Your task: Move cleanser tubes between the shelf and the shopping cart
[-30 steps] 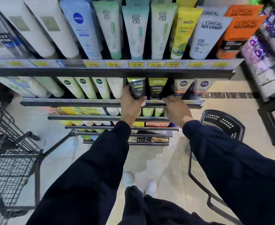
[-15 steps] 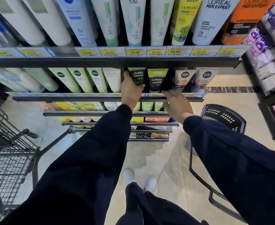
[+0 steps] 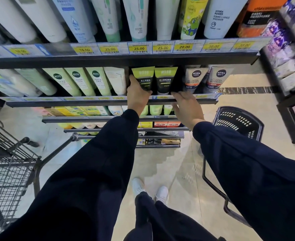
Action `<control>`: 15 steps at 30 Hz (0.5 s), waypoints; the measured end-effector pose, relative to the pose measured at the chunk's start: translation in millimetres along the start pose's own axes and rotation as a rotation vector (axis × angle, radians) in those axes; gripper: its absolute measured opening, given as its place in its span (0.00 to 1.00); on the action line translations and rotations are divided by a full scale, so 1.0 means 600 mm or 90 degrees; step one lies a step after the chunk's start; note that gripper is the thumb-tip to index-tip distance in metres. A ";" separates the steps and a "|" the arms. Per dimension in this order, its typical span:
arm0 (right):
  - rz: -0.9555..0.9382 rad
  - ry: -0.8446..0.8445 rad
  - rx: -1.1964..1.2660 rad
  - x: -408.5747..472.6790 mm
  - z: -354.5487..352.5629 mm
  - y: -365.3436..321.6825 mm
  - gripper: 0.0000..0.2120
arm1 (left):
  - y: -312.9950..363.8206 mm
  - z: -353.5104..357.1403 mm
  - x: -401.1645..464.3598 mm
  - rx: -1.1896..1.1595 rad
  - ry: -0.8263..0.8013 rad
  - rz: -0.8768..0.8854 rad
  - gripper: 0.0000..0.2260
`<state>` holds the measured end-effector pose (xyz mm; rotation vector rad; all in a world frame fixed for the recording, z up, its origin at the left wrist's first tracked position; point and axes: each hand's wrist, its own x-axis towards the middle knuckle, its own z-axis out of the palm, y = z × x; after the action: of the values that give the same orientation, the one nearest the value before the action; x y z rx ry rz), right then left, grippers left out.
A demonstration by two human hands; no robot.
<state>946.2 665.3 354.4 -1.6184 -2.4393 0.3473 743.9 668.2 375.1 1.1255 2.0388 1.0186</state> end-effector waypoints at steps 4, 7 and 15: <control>-0.007 0.003 0.003 -0.003 -0.001 0.001 0.21 | -0.003 -0.002 0.007 0.001 -0.003 -0.016 0.34; -0.008 0.005 0.006 -0.003 -0.004 0.001 0.21 | -0.004 -0.003 0.011 -0.003 0.000 -0.028 0.30; -0.008 0.006 0.010 -0.004 -0.004 -0.001 0.21 | -0.006 -0.002 0.012 0.008 -0.002 -0.019 0.29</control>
<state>947.4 663.4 356.4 -1.5944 -2.4320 0.3558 738.1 672.8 371.7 1.0996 2.0565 0.9898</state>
